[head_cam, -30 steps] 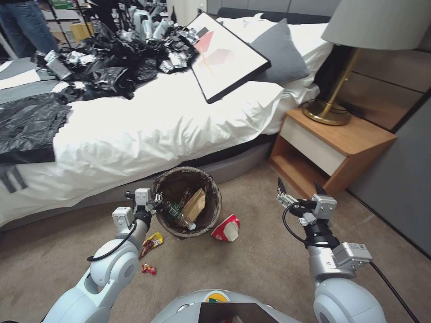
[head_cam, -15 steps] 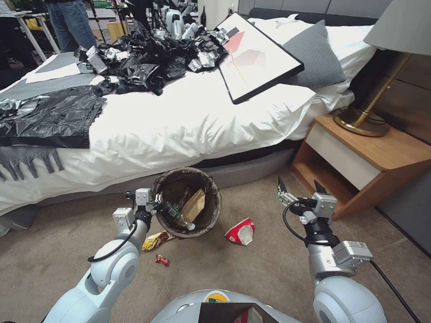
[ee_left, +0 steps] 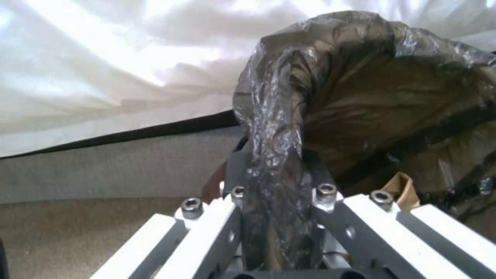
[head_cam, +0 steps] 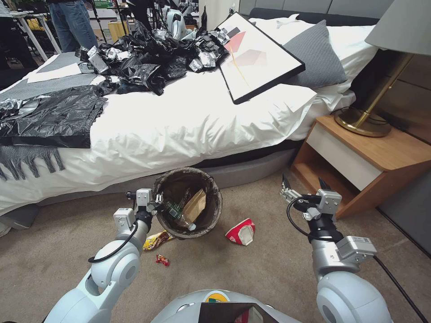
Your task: Pick up the trash bin, then pick up the garbage from the floor and place it into the trash bin.
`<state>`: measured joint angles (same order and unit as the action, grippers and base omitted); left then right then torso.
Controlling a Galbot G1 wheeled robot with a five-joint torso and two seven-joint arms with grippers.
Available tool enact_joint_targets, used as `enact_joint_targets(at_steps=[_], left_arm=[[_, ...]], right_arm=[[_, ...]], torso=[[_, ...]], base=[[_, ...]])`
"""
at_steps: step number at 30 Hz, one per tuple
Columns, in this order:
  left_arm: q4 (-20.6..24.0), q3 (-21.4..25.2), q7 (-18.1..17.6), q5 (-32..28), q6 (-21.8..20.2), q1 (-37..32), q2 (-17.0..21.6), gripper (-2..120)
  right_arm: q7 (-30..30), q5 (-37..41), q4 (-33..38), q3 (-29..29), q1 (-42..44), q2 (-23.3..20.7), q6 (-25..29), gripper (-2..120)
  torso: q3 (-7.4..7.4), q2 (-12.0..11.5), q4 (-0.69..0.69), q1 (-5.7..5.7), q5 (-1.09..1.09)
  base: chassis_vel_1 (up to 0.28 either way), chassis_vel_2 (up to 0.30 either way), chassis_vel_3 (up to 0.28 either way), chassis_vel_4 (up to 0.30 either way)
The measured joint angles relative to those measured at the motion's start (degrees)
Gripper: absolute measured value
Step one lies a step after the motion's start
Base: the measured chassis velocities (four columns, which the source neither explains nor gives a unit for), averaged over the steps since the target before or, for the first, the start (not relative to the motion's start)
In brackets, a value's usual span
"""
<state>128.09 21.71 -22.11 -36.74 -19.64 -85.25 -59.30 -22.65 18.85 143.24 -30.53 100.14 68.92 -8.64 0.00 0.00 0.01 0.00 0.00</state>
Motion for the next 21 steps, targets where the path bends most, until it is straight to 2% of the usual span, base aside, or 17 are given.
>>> enact_joint_targets(at_steps=[14, 21], left_arm=[[0.00, -0.08, 0.01, -0.02, 0.03, -0.05, 0.23, 5], [0.15, -0.08, 0.01, -0.07, 0.04, -0.08, 0.55, 5]], right_arm=[[-2.94, 8.16, 0.00, 0.90, -2.29, -5.15, -3.51, 100], [-6.19, 14.70, -0.72, 5.00, -5.18, -8.86, -6.80, 100]], torso=[[0.00, 0.00, 0.00, 0.00, 0.00], [0.00, 0.00, -0.01, 0.00, 0.00]], base=[[0.000, 0.000, 0.000, 0.000], [0.000, 0.000, 0.000, 0.000]])
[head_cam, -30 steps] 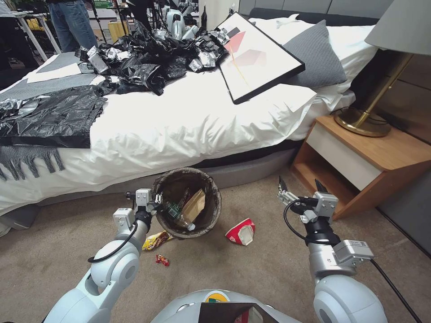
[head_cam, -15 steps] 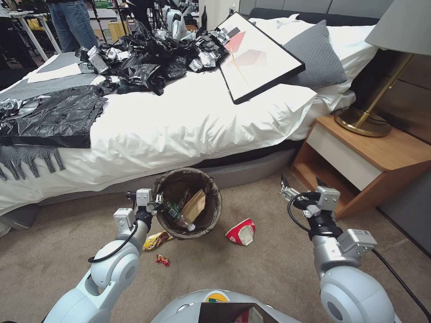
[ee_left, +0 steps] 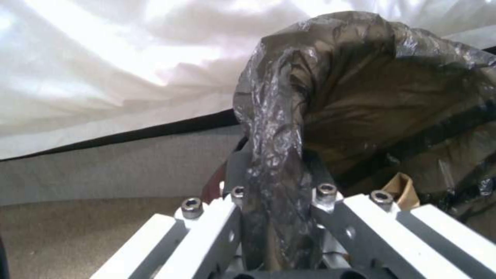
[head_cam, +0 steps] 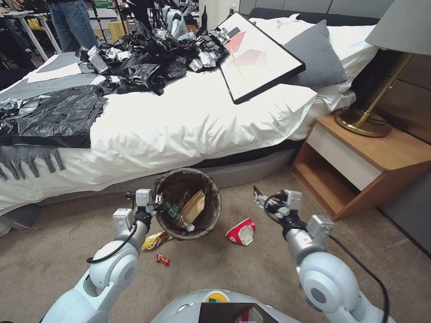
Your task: Pick up the trash bin, then pick up the garbage from the floor and place it into the trash bin.
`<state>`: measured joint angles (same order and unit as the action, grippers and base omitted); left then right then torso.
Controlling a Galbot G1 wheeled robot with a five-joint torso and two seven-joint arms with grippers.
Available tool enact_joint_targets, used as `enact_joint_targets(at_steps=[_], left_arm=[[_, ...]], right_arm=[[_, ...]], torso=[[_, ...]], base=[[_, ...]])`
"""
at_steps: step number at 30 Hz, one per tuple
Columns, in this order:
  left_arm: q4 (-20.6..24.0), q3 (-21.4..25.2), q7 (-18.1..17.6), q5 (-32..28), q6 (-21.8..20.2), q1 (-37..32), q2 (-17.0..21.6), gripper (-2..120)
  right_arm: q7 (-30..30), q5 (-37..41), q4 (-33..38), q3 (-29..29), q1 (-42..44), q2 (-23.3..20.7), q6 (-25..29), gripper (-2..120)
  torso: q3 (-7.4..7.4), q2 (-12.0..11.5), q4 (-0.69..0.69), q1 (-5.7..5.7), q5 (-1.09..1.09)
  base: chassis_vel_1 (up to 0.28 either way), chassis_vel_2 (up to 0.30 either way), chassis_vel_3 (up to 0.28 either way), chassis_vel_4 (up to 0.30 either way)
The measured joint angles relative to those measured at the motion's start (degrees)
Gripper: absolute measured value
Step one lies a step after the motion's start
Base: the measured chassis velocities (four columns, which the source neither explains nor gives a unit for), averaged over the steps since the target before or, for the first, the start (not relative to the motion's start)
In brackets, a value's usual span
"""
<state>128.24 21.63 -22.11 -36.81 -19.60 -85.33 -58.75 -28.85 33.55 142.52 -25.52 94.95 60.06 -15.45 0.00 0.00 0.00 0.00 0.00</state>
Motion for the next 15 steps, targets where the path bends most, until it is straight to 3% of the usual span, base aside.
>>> enact_joint_targets(at_steps=[4, 9, 15], left_arm=[[0.15, 0.05, -0.02, -0.06, 0.01, -0.13, 0.20, 5], [0.21, 0.22, -0.09, -0.16, 0.01, -0.36, 0.54, 5], [-0.22, 0.22, -0.13, -0.20, 0.01, -0.27, 0.39, 5]], right_arm=[[-1.02, 2.73, -1.64, 2.24, -2.13, -0.51, -0.98, 100], [-4.22, 11.69, -7.14, 9.11, -8.44, -0.27, -2.95, 100], [-8.80, 21.88, -14.22, 16.69, -15.68, 4.46, -4.16, 100]], torso=[[0.00, 0.00, -0.01, 0.00, -0.01], [0.00, 0.00, 0.01, 0.00, 0.00], [0.00, 0.00, 0.00, 0.00, -0.02]], base=[[0.000, 0.000, 0.000, 0.000], [0.000, 0.000, 0.000, 0.000], [0.000, 0.000, 0.000, 0.000]])
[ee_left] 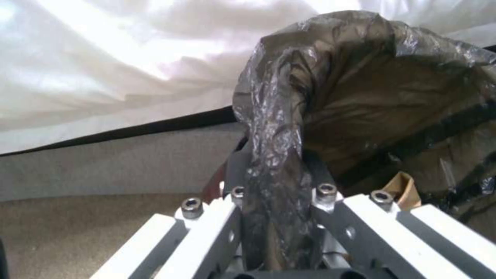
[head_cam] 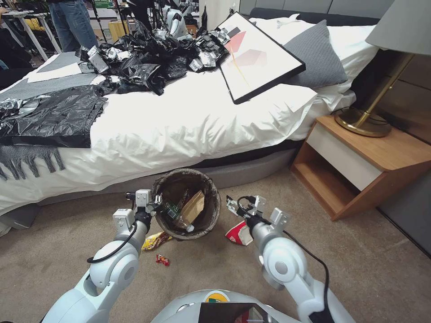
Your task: Pick up the trash bin, then pick up the garbage from the floor and place it into the trash bin.
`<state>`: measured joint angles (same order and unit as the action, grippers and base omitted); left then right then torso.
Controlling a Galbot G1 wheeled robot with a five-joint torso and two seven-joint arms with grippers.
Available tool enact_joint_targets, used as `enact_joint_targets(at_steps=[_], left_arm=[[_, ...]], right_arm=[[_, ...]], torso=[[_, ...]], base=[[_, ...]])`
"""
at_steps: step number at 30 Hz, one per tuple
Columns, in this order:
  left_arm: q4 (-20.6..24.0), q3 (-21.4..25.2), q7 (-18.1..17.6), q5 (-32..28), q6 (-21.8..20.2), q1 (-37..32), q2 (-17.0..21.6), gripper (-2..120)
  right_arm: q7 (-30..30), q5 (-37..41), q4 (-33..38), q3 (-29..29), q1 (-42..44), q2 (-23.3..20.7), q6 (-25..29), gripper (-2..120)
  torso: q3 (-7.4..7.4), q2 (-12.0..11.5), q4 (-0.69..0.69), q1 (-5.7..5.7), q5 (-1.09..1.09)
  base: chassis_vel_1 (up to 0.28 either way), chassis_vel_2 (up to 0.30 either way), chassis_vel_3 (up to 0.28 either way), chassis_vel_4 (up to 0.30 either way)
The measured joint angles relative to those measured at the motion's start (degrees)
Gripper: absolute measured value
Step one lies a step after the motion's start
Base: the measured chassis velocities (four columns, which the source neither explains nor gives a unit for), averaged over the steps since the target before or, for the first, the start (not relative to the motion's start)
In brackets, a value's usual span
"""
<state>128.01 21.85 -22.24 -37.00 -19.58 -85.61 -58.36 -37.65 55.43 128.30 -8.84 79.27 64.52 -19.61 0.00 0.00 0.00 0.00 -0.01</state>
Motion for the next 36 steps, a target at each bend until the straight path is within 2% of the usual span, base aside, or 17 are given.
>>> enact_joint_targets(at_steps=[1, 4, 6, 11, 36], left_arm=[[0.00, 0.00, 0.00, 0.00, 0.00, 0.00, 0.00, 5], [-0.11, -0.02, -0.01, 0.01, 0.00, 0.02, -0.11, 5], [-0.13, -0.03, -0.01, 0.02, 0.00, 0.03, -0.12, 5], [-0.23, -0.05, -0.03, 0.04, 0.00, 0.06, -0.27, 5], [-1.16, -0.26, 0.01, -0.35, 0.17, 1.18, 0.11, 5]], right_arm=[[0.00, 0.00, 0.00, 0.00, 0.00, 0.00, 0.00, 100], [-3.47, 4.49, -3.69, 2.05, -3.10, 4.22, -0.18, 100], [-3.72, 4.81, -4.06, 2.19, -3.33, 4.54, -0.18, 100], [-5.60, 5.72, -12.17, 4.05, -6.92, 8.61, 1.00, 100], [-5.39, 5.60, -15.44, -0.45, -5.91, 8.60, 2.34, 100]], torso=[[0.00, 0.00, 0.00, 0.00, 0.00], [0.00, 0.00, 0.01, 0.00, 0.01], [0.00, 0.00, -0.01, 0.00, -0.01], [0.00, 0.00, 0.01, 0.00, 0.02], [0.00, 0.00, 0.00, 0.00, 0.01]], base=[[0.000, 0.000, 0.000, 0.000], [0.000, 0.000, 0.000, 0.000], [0.000, 0.000, 0.000, 0.000], [0.000, 0.000, 0.000, 0.000], [0.000, 0.000, 0.000, 0.000]])
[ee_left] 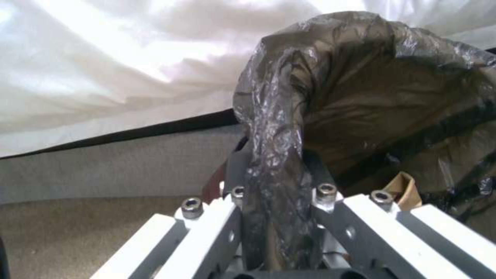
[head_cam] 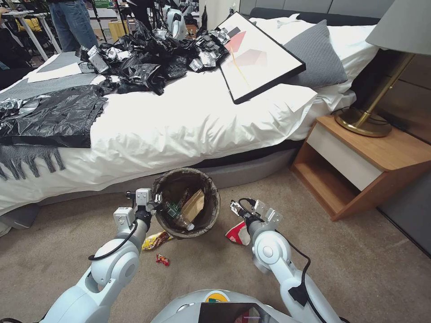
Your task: Pick up the trash bin, then pick up the garbage from the floor and place it into the trash bin.
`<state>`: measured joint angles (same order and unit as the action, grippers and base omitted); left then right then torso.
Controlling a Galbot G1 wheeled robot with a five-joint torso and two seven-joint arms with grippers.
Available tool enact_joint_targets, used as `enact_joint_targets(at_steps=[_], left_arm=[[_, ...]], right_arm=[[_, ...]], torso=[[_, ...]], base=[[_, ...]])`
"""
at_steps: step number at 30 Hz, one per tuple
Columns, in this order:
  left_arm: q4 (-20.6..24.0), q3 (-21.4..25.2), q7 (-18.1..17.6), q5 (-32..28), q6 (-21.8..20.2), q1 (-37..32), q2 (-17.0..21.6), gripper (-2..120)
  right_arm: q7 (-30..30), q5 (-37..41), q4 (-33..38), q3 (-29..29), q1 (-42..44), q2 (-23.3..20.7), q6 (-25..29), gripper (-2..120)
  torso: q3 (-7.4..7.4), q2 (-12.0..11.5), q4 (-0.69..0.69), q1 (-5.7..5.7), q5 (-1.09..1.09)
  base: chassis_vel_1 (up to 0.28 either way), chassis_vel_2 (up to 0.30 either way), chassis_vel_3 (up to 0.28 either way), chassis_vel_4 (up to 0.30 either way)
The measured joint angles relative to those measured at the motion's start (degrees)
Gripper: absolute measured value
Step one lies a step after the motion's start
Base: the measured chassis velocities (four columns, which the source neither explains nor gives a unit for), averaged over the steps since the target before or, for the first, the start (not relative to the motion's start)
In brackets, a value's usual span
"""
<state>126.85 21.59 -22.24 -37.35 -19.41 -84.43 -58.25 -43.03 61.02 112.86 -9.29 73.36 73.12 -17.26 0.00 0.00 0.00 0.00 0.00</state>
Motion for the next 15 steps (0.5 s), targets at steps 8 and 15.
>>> enact_joint_targets(at_steps=[8, 15], left_arm=[[-0.17, -0.10, -0.08, -0.35, -0.02, 0.46, 0.36, 5], [-0.17, -0.10, -0.11, -0.47, -0.03, 0.52, 0.59, 5]], right_arm=[[-1.27, 0.29, -1.56, -0.16, 0.07, 0.26, 0.01, 100], [-1.67, 0.29, -1.97, -0.14, 0.20, 0.30, -0.01, 100]], torso=[[0.00, 0.00, 0.00, 0.00, 0.00], [0.00, 0.00, 0.00, 0.00, 0.00]], base=[[0.000, 0.000, 0.000, 0.000], [0.000, 0.000, 0.000, 0.000]])
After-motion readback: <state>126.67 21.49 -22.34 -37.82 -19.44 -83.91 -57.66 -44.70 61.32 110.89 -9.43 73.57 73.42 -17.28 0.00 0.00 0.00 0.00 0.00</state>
